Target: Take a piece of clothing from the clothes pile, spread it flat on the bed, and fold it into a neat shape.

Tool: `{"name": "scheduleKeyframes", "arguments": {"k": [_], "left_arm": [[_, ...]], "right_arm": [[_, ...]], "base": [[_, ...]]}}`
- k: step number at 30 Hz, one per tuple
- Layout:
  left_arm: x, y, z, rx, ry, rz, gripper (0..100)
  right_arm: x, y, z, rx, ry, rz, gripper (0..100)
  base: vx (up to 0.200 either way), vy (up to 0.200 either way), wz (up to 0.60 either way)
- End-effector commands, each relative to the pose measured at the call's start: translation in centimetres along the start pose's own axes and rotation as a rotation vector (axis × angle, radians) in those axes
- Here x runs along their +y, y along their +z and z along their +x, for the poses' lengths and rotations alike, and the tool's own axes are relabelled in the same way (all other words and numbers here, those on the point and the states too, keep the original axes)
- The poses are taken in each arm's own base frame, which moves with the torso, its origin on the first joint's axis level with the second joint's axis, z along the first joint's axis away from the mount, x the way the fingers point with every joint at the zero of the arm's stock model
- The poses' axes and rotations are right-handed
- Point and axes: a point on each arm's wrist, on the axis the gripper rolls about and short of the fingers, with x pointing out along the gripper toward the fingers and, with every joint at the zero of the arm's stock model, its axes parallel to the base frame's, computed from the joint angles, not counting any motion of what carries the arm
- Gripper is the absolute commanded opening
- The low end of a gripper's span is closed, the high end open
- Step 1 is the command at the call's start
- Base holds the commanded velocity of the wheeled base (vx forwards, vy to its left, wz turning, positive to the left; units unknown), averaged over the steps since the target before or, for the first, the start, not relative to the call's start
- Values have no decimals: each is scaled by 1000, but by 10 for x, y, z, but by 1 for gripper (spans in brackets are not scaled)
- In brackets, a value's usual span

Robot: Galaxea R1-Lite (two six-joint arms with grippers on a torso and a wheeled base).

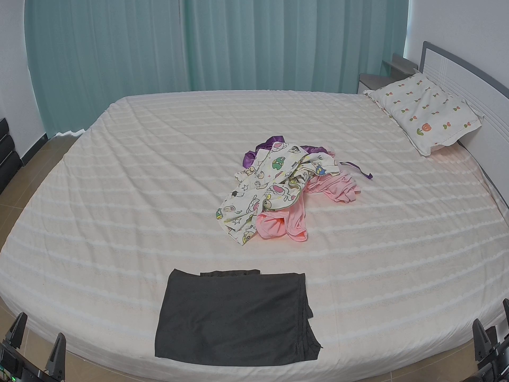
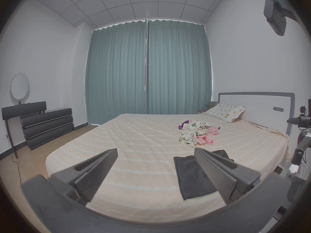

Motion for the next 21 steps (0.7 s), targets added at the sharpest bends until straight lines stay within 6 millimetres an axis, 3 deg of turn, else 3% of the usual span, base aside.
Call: {"name": "scheduleKeyframes", "arguments": {"k": [1,21], "left_arm": [[0,-5,0,6,0,0,100],[0,-5,0,6,0,0,100]], "right_arm": [[0,-5,0,1,-1,-1,100],[0,-5,0,2,-2,3,100]], "base": [[0,0,0],[0,0,0]]}}
